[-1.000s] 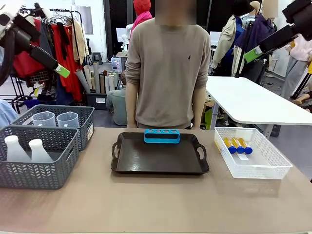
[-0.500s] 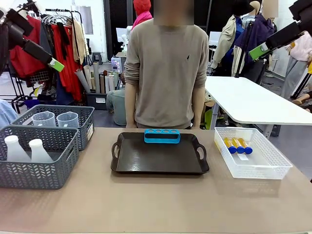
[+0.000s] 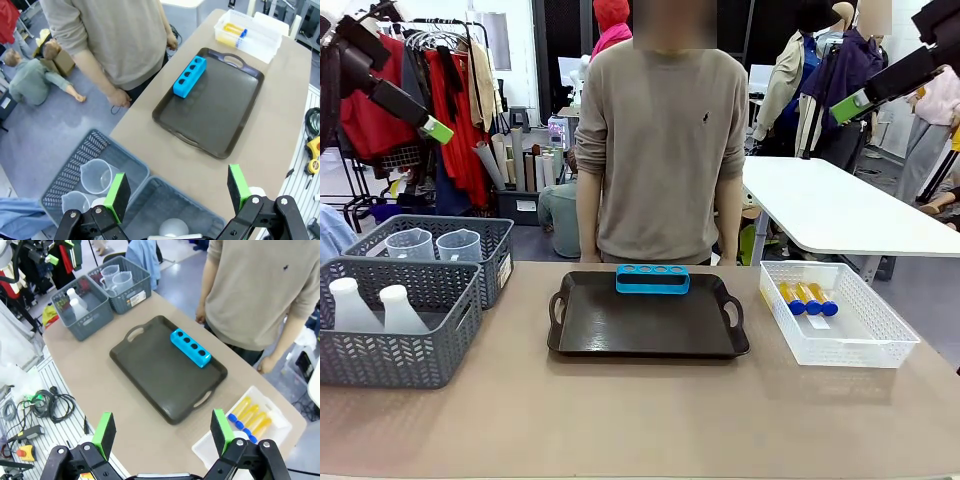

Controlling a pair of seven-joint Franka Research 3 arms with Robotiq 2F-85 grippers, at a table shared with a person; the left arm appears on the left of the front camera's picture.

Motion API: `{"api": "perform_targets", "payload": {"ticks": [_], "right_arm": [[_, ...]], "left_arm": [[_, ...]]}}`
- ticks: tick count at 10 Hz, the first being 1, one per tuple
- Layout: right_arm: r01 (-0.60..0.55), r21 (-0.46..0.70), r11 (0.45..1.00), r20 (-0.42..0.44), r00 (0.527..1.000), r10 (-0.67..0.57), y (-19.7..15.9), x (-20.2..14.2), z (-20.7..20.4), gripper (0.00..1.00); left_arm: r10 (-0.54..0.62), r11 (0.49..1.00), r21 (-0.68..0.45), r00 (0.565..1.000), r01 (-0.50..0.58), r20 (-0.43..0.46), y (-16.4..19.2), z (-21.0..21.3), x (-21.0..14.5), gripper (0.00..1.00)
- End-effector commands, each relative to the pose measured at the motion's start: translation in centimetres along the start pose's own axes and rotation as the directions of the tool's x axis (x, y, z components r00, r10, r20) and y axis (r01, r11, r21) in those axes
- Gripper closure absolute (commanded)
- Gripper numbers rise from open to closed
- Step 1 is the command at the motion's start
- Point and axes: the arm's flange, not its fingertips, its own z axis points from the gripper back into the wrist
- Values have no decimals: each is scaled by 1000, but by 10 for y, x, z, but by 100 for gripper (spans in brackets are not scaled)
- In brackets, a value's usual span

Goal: Prepare the laboratory tools.
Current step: Pick up one Large Measuring Cup and place it on the Handle tray.

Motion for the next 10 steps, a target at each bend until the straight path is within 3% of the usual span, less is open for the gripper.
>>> {"api": "perform_targets", "payload": {"ticks": [1,10], "right_arm": [[0,0,1000,3,1000,0,0,0,1,0],[0,0,1000,3,1000,0,0,0,1,0]], "left_arm": [[0,1000,-4,1000,0,1,0,0,-1,0],[0,1000,-4,1000,0,1,0,0,-1,0]]}}
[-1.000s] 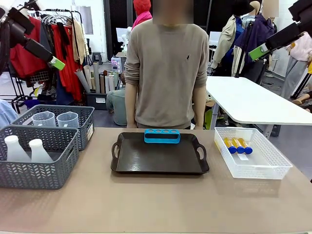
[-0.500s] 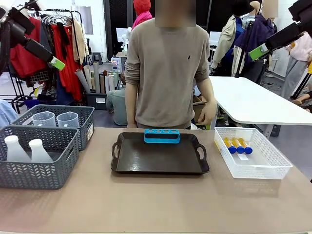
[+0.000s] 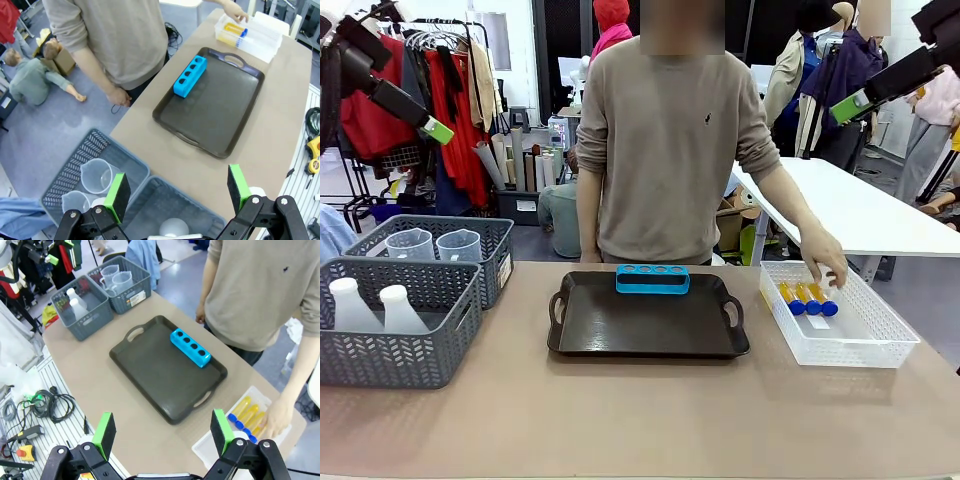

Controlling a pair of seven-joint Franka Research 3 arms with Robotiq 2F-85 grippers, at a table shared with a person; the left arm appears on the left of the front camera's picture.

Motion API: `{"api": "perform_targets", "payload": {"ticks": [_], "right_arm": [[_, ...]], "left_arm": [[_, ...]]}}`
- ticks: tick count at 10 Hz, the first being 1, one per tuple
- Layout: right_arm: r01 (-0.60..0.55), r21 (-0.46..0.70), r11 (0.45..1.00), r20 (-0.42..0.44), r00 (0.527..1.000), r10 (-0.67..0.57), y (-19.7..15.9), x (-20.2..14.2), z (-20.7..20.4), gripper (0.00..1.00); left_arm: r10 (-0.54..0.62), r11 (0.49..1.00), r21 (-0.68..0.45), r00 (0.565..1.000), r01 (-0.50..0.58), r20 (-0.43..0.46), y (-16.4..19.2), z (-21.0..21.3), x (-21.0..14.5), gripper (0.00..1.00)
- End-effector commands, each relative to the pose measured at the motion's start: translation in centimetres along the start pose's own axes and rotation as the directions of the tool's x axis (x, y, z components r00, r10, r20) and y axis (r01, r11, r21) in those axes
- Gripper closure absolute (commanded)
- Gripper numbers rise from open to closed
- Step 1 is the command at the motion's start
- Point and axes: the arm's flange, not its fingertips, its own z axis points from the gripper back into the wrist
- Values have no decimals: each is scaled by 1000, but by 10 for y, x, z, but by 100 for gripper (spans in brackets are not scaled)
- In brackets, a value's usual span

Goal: Prepare the laboratory tools.
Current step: Pick up one Large Measuring Cup and place it on the Handle tray.

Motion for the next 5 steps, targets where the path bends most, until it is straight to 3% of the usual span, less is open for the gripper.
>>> {"api": "perform_targets", "payload": {"ticks": [1,5], "right_arm": [[0,1,1000,3,1000,0,0,0,1,0],[0,1,1000,3,1000,0,0,0,1,0]], "left_arm": [[0,1000,-6,1000,0,3,1,0,-1,0],[0,1000,-6,1000,0,3,1,0,-1,0]]}}
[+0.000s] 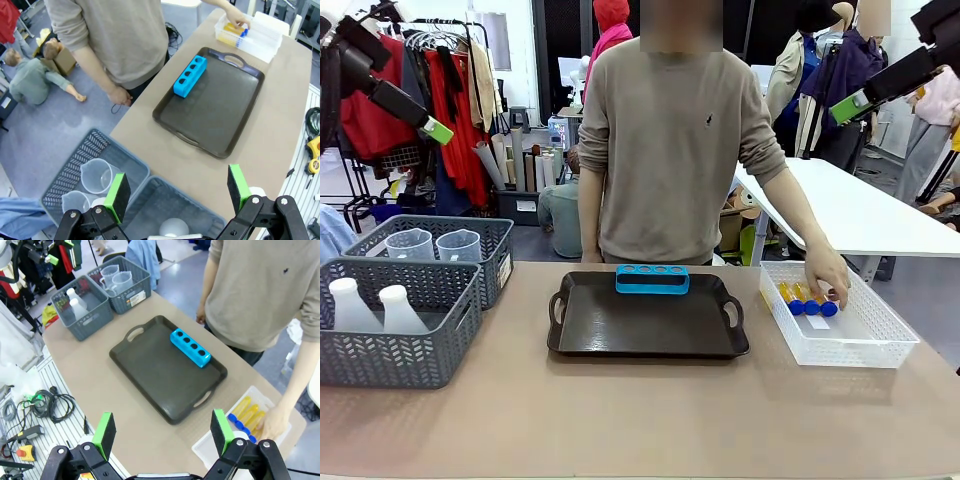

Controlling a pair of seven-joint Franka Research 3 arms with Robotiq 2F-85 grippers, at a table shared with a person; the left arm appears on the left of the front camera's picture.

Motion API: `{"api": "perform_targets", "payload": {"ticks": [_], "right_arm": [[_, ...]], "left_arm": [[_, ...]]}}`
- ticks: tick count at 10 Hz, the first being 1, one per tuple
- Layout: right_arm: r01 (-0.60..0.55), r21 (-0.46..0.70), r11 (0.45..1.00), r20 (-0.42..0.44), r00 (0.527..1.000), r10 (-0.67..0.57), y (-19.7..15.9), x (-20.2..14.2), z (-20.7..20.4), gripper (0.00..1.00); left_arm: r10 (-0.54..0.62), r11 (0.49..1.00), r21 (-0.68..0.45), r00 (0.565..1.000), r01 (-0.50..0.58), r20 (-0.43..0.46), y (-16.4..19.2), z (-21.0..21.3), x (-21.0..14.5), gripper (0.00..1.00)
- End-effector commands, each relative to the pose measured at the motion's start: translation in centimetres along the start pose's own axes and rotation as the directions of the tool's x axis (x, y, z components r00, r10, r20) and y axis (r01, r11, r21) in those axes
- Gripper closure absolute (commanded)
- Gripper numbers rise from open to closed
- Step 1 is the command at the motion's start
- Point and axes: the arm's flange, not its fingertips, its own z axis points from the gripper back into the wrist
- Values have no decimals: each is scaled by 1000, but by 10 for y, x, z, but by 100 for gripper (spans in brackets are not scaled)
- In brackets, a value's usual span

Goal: Prepare the laboratory tools.
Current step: Pick up one Large Measuring Cup and place it on the Handle tray.

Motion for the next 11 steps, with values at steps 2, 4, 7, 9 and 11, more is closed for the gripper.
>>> {"api": "perform_targets", "payload": {"ticks": [2,4,7,9,11], "right_arm": [[0,1,1000,3,1000,0,0,0,1,0],[0,1,1000,3,1000,0,0,0,1,0],[0,1,1000,3,1000,0,0,0,1,0],[0,1,1000,3,1000,0,0,0,1,0],[0,1,1000,3,1000,0,0,0,1,0]], "left_arm": [[0,1000,-6,1000,0,3,1,0,-1,0],[0,1000,-6,1000,0,3,1,0,-1,0],[0,1000,-6,1000,0,3,1,0,-1,0],[-4,1000,-7,999,3,-34,2,4,2,0],[-19,1000,-21,998,18,-52,11,6,6,0]]}}
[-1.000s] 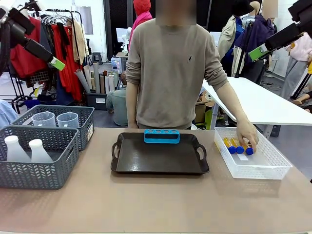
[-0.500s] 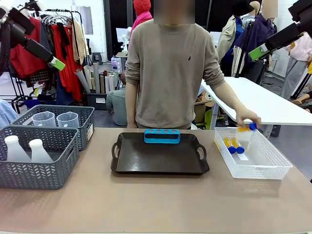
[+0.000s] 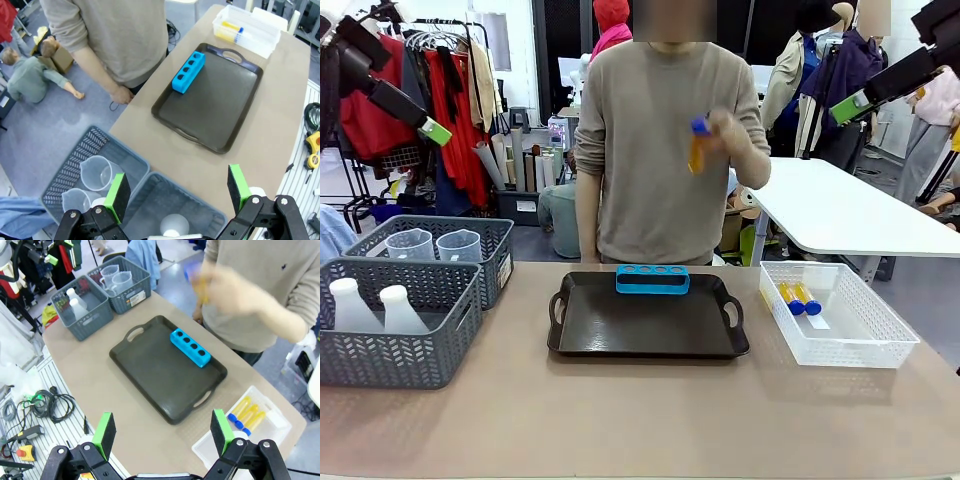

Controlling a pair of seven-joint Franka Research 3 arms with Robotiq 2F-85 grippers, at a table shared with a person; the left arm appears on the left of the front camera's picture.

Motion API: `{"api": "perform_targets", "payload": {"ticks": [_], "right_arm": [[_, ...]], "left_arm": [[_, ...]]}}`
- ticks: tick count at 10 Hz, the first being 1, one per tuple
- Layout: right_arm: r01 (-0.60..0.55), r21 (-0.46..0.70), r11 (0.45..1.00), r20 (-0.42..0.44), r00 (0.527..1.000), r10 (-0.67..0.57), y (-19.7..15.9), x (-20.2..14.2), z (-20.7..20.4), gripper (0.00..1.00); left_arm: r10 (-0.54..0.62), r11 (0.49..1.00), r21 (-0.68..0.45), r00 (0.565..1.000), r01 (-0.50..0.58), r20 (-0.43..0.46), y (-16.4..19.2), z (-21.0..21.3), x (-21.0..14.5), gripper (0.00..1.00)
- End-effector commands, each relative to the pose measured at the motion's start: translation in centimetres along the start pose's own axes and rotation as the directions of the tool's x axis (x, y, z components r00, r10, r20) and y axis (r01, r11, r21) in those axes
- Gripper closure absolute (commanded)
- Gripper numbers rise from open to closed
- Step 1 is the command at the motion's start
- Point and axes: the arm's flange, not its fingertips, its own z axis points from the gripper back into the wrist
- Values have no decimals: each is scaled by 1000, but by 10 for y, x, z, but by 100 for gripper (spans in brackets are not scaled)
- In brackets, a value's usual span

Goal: Prepare the laboratory tools.
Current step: Pick up one Large Measuring Cup and place it on the Handle tray.

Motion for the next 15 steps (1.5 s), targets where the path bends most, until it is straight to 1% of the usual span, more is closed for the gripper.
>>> {"api": "perform_targets", "payload": {"ticks": [1,4,5,9,10,11,12,13,14,15], "right_arm": [[-1,1,1000,3,1000,1,0,0,1,0],[-1,1,1000,3,1000,1,0,0,1,0],[-1,1,1000,3,1000,1,0,0,1,0],[-1,1,1000,3,1000,1,0,0,1,0],[-1,1,1000,3,1000,1,0,0,1,0],[-1,1,1000,3,1000,1,0,0,1,0],[-1,1,1000,3,1000,1,0,0,1,0],[-1,1,1000,3,1000,1,0,0,1,0],[-1,1,1000,3,1000,1,0,0,1,0],[-1,1,1000,3,1000,1,0,0,1,0]], "left_arm": [[-18,1000,0,1000,18,-23,8,2,5,0],[-27,1000,7,1000,27,-11,10,5,9,0],[-3,1000,3,1000,3,-7,7,3,6,0],[-5,1000,5,1000,5,-7,8,3,7,0],[3,999,49,996,1,-92,5,7,10,0],[-11,998,63,986,21,-165,8,3,9,0],[21,998,54,972,-8,-232,19,-11,5,0],[46,997,76,962,-26,-270,23,-22,2,0],[105,990,123,946,-70,-306,25,-29,0,0],[189,967,227,918,-113,-348,28,-37,-4,0]]}}
